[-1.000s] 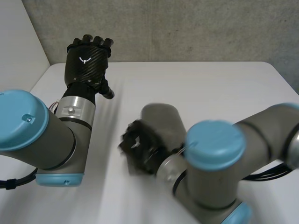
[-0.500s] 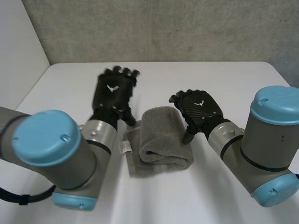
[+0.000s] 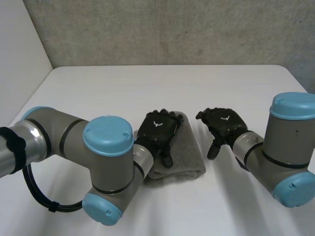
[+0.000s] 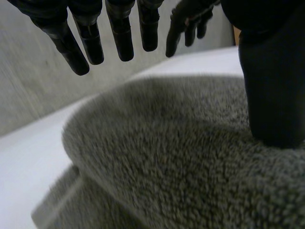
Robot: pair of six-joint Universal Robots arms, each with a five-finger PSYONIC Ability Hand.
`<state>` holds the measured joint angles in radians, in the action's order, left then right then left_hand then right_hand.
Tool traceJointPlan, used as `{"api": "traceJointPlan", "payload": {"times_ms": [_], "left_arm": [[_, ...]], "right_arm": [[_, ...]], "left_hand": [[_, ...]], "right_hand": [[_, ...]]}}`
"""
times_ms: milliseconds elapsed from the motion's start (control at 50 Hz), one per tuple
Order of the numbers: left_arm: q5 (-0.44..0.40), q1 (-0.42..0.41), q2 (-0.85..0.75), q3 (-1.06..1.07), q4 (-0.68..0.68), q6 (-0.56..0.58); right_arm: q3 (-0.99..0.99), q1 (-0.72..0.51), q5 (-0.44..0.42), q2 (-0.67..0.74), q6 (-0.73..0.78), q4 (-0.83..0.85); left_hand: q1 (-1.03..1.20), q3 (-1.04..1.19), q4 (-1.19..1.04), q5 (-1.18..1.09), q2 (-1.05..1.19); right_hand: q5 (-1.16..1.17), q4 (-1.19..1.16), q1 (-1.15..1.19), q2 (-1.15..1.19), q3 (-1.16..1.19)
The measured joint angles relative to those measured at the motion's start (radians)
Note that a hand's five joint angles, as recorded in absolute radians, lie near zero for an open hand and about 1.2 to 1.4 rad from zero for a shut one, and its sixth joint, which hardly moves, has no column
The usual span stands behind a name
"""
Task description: Fold the towel.
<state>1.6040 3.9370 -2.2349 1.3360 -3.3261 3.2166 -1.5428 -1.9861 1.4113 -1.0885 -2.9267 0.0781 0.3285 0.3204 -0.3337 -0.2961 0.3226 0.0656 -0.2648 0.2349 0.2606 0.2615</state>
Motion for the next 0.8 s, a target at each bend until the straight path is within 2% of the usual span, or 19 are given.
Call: {"api": "traceJointPlan", "payload": {"times_ms": [160,320,440,660,800], "left_arm": [[0.01,0.031,-0.013,0.044,0.04,0.003],[0.056,0.075,0.039,0.144,0.035,0.001],[0.093,0.085,0.085,0.212,0.027,-0.001],[0.102,0.102,0.104,0.25,0.021,-0.001],[0.102,0.114,0.176,0.213,0.03,0.0]], "right_arm": [[0.093,-0.011,-0.056,0.091,-0.023,-0.099],[0.163,-0.068,-0.1,0.122,-0.087,-0.129],[0.182,-0.11,-0.098,0.136,-0.1,-0.123],[0.195,-0.136,-0.082,0.188,-0.092,-0.121],[0.213,-0.124,-0.073,0.14,-0.089,-0.127]], "left_hand": [[-0.003,0.0,0.0,0.001,0.0],[-0.021,-0.002,0.0,0.003,-0.001],[-0.024,-0.006,0.0,0.007,-0.006],[-0.024,-0.008,0.0,0.015,-0.006],[-0.034,-0.033,0.035,0.043,-0.03]], "right_hand": [[0.0,0.0,0.0,0.0,0.0],[0.0,0.0,0.0,0.0,0.0],[0.0,0.0,0.0,0.0,0.0],[0.0,0.0,-0.023,-0.012,0.0],[-0.003,0.0,-0.024,-0.012,0.0]]}}
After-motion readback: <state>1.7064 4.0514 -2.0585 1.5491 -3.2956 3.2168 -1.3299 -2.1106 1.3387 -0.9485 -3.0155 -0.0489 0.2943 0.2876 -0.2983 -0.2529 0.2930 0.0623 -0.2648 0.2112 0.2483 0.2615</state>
